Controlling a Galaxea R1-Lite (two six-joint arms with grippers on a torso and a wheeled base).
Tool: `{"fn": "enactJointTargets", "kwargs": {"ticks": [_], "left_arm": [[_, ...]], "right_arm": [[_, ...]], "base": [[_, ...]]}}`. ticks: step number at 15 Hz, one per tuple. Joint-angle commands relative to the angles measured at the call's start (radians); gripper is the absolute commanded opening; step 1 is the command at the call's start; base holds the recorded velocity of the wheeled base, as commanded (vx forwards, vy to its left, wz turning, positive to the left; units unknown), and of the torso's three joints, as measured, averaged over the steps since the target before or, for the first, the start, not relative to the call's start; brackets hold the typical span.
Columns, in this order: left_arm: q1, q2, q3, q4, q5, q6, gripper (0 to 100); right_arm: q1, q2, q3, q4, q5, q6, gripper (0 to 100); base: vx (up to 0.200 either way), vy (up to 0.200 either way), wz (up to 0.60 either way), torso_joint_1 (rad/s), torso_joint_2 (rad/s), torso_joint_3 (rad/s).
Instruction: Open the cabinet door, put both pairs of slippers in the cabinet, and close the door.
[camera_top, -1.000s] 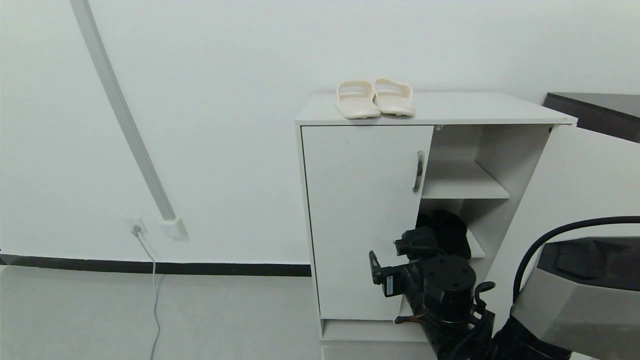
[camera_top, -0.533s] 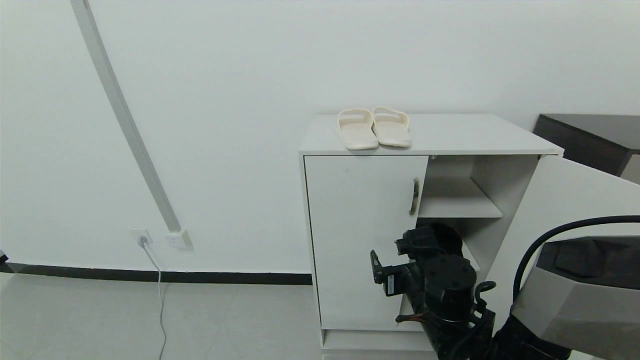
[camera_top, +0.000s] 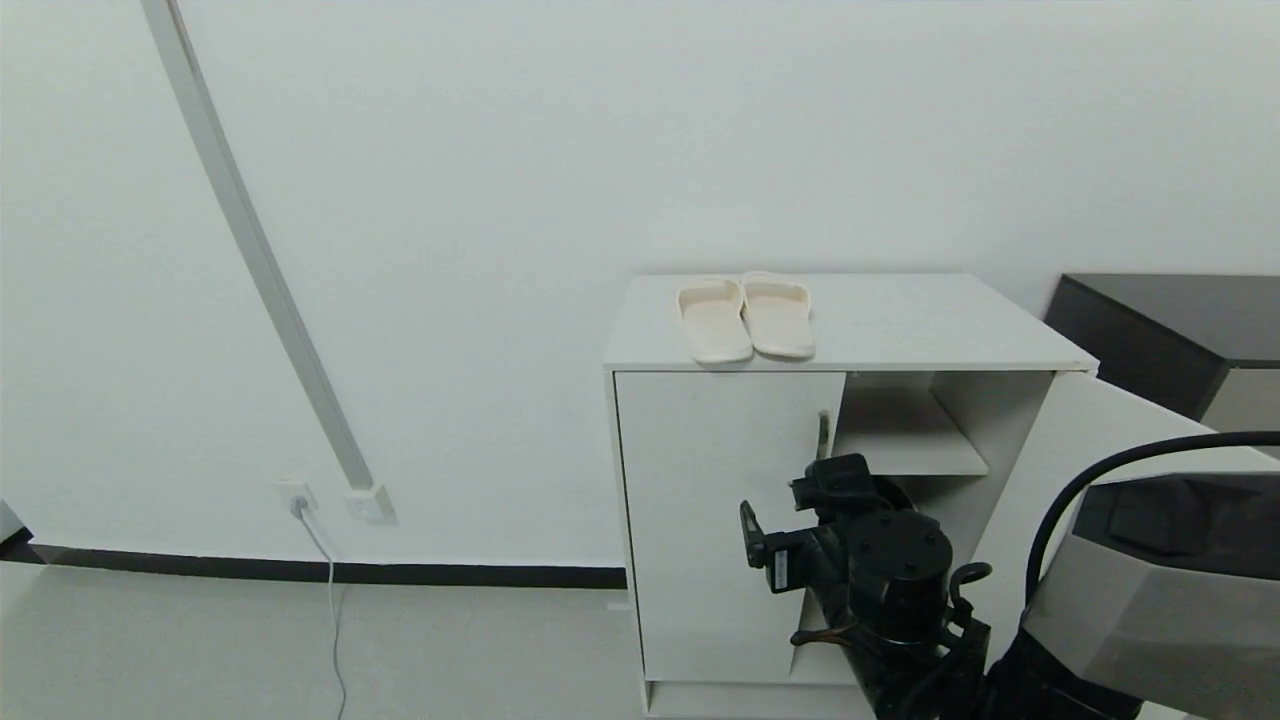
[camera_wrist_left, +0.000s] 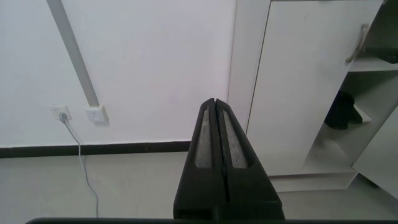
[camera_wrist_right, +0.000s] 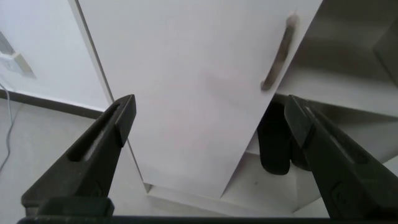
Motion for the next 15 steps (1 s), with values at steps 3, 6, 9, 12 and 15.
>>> {"fn": "enactJointTargets", "kwargs": {"ticks": [3,6,9,12,15], "left_arm": [[0.000,0.001,0.000,0.000,0.000,0.000,0],[0.000,0.001,0.000,0.000,0.000,0.000,0],[0.000,0.001,0.000,0.000,0.000,0.000,0],[0.000,0.001,0.000,0.000,0.000,0.000,0],[0.000,0.001,0.000,0.000,0.000,0.000,0]], "right_arm": [[0.002,0.001,0.001,-0.008,0.000,-0.001,100],[0.002,0.001,0.011,-0.017,0.001,-0.001,100],[0.002,0.002,0.017,-0.028,0.003,-0.003,100],[0.000,0.001,0.018,-0.033,0.003,-0.001,100],[-0.018,0.011,0.023,-0.056,0.058,-0.001,100]], "base": [[0.000,0.000,0.00,0.216,-0.53,-0.320],[0.000,0.000,0.00,0.248,-0.57,-0.326],[0.000,0.000,0.00,0.268,-0.61,-0.347],[0.000,0.000,0.00,0.217,-0.48,-0.268],[0.000,0.000,0.00,0.139,-0.30,-0.168]]}}
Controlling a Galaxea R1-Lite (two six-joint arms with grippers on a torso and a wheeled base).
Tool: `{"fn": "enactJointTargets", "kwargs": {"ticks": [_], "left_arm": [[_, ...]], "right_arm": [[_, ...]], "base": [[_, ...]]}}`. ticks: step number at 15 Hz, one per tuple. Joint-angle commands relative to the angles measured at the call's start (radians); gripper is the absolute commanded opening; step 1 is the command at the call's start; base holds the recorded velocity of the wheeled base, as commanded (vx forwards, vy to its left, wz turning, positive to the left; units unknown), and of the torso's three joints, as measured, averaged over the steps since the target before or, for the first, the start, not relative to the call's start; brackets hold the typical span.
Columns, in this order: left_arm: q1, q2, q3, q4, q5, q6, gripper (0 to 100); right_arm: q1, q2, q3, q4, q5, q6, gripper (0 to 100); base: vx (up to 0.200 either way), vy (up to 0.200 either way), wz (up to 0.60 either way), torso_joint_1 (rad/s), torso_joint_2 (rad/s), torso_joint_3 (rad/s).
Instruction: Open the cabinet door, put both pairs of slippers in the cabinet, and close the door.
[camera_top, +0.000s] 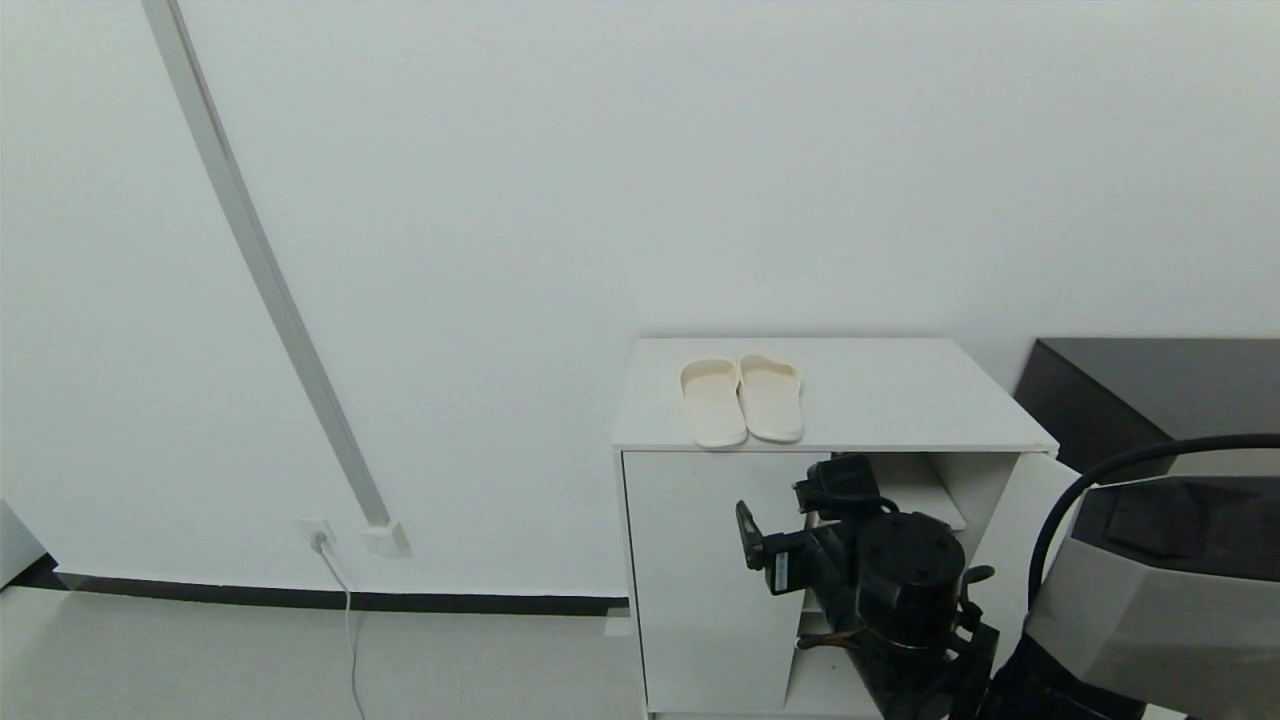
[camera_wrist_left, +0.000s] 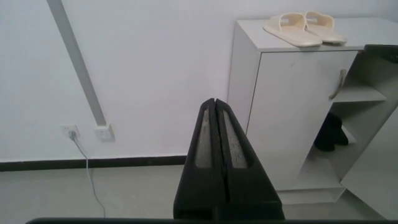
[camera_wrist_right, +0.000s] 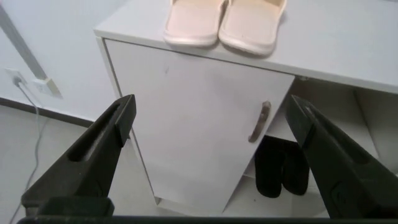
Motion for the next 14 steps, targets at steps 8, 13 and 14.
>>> {"fn": "enactJointTargets", "kwargs": {"ticks": [8,13,14], "left_arm": [[0.001,0.001,0.000,0.000,-0.001,0.008,0],[0.001,0.001,0.000,0.000,-0.001,0.006,0],[0.001,0.001,0.000,0.000,-0.001,0.006,0]], "right_arm": [[-0.040,-0.101,-0.306,0.470,0.026,0.059,100],[-0.038,-0.205,-0.628,1.074,0.032,0.273,100],[-0.038,-0.201,-0.634,1.086,0.032,0.275,100]], "base": [[0.000,0.000,0.00,0.003,-0.01,-0.003],[0.000,0.000,0.00,0.000,0.00,0.000],[0.000,0.000,0.00,0.000,0.00,0.000]]}}
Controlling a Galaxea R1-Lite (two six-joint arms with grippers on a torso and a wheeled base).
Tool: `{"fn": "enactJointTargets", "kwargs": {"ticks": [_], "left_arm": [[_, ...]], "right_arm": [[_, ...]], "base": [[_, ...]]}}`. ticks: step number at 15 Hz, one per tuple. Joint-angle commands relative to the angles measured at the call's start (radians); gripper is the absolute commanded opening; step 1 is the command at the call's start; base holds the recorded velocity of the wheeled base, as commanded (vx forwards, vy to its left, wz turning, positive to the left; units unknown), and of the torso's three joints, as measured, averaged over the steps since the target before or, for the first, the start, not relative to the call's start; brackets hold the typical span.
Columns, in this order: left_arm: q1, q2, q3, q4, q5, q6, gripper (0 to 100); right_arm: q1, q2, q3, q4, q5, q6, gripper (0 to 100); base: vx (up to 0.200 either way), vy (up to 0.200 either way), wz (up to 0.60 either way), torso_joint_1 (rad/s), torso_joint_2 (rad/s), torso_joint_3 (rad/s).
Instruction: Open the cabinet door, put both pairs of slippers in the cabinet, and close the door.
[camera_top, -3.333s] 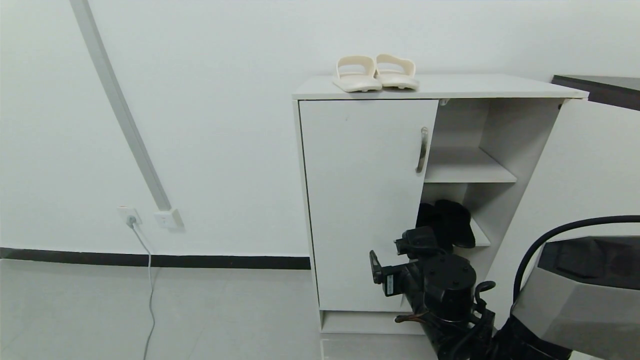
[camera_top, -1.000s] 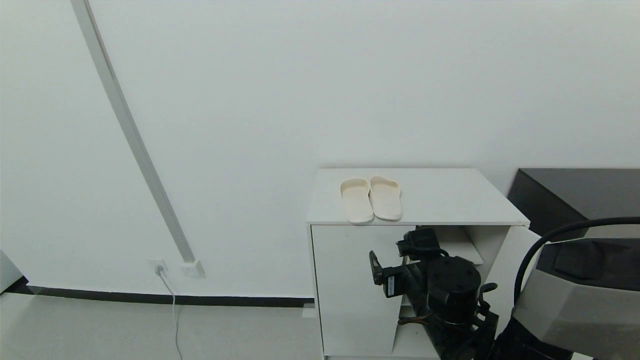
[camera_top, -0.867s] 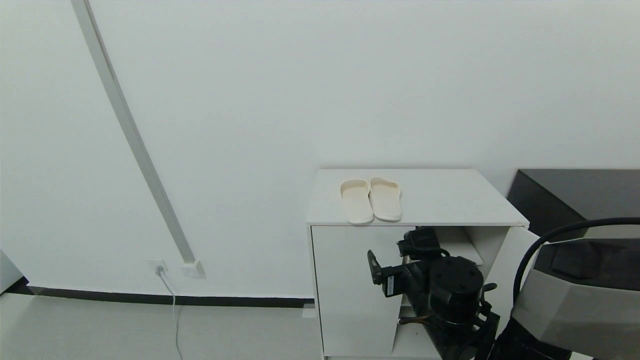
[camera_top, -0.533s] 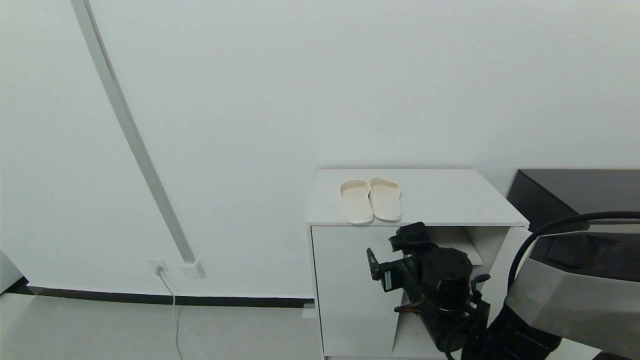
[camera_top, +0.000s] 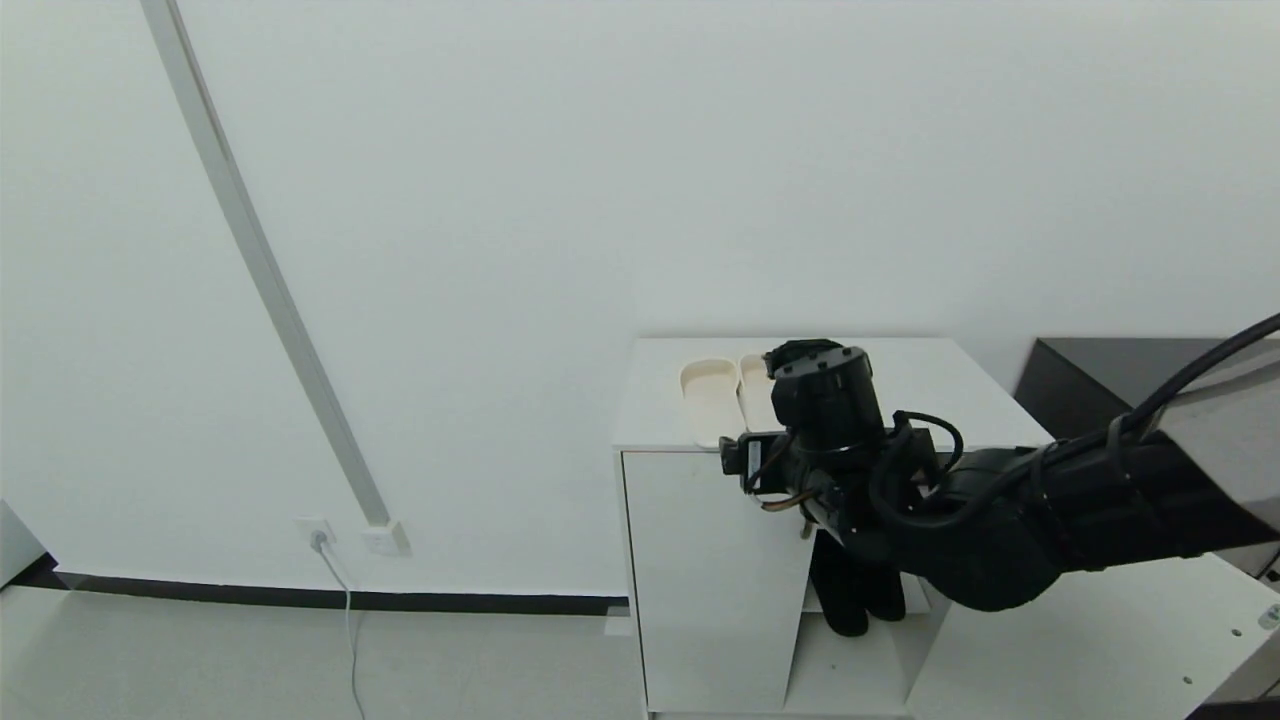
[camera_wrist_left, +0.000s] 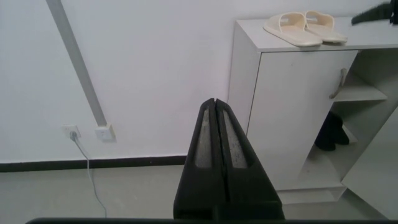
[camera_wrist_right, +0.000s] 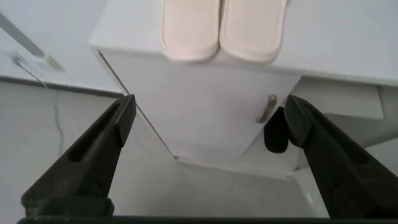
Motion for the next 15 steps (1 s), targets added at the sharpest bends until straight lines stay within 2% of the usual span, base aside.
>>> {"fn": "enactJointTargets", "kwargs": {"ticks": [1,12,15], "left_arm": [[0.000,0.001,0.000,0.000,0.000,-0.001,0],[0.000,0.001,0.000,0.000,0.000,-0.003,0],[0.000,0.001,0.000,0.000,0.000,-0.003,0]], "right_arm": [[0.004,-0.035,-0.039,0.006,0.000,0.005,100],[0.018,0.050,0.070,-0.091,-0.002,0.007,100],[0.015,0.128,0.097,-0.173,0.000,0.004,100]], "base": [[0.200,0.000,0.00,-0.002,0.00,0.007],[0.200,0.000,0.00,0.005,0.00,0.000],[0.000,0.000,0.00,0.000,0.00,0.000]]}}
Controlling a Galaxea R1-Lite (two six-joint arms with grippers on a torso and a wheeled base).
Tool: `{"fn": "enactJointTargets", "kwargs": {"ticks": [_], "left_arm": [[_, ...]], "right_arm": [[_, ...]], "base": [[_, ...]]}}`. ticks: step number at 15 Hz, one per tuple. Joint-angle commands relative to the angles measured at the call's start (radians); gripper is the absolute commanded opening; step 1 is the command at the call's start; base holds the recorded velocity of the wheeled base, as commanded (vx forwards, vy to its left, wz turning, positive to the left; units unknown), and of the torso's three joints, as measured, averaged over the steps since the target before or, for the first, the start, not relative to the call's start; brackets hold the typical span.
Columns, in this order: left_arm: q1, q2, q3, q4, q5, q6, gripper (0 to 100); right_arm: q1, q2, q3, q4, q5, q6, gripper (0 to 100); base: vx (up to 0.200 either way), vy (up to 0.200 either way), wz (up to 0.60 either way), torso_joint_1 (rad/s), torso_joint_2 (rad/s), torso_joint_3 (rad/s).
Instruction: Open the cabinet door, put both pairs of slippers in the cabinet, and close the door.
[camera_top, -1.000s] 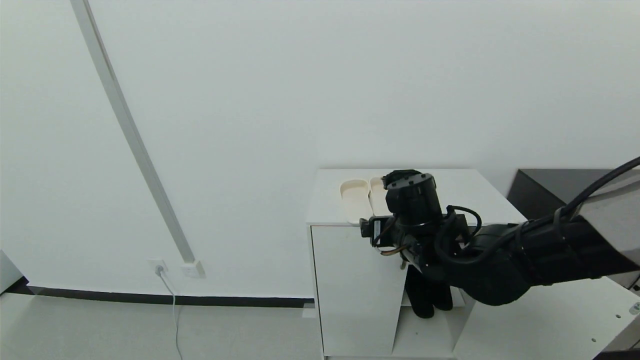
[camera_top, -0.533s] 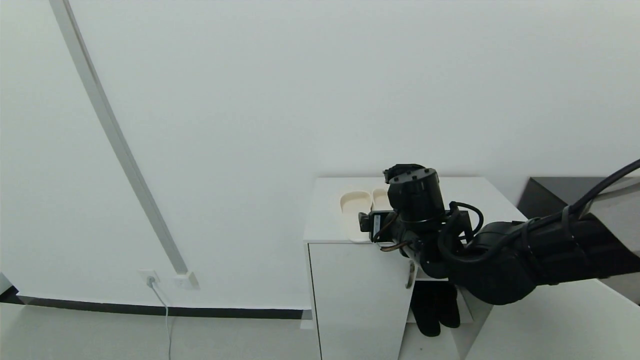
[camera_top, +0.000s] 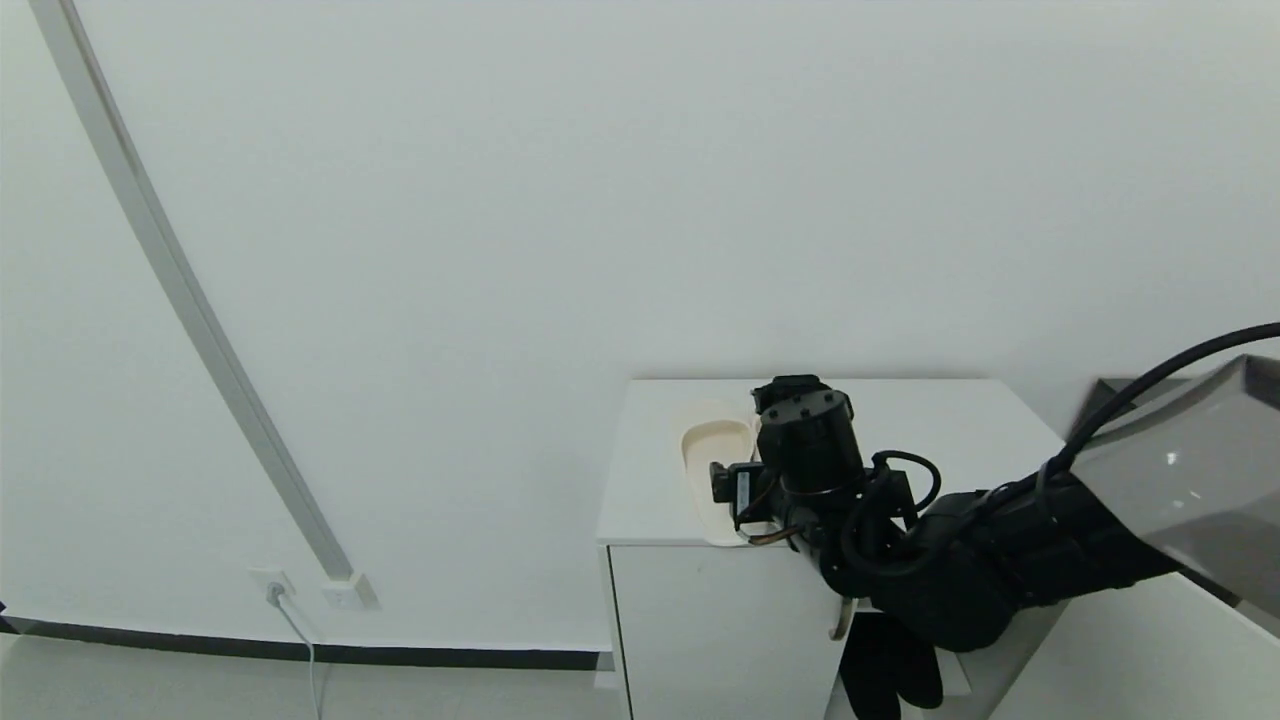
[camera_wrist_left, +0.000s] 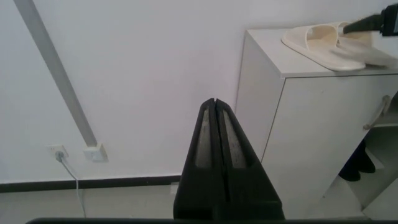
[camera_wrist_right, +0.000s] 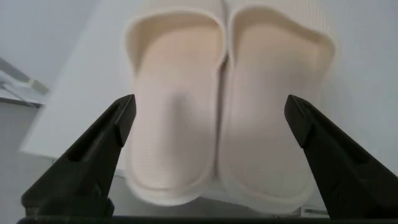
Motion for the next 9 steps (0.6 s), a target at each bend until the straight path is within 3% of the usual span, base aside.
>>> {"fn": "enactJointTargets", "kwargs": {"ticks": [1,9], "left_arm": [[0.000,0.001,0.000,0.000,0.000,0.000,0],[0.000,0.001,0.000,0.000,0.001,-0.002,0]], "right_arm": [[-0.004,0.064,-0.002,-0.015,0.003,-0.002,100],[-0.101,0.237,-0.243,-0.036,0.029,-0.067,100]], "base": [[0.000,0.000,0.00,0.000,0.00,0.000],[0.000,0.000,0.00,0.000,0.00,0.000]]}}
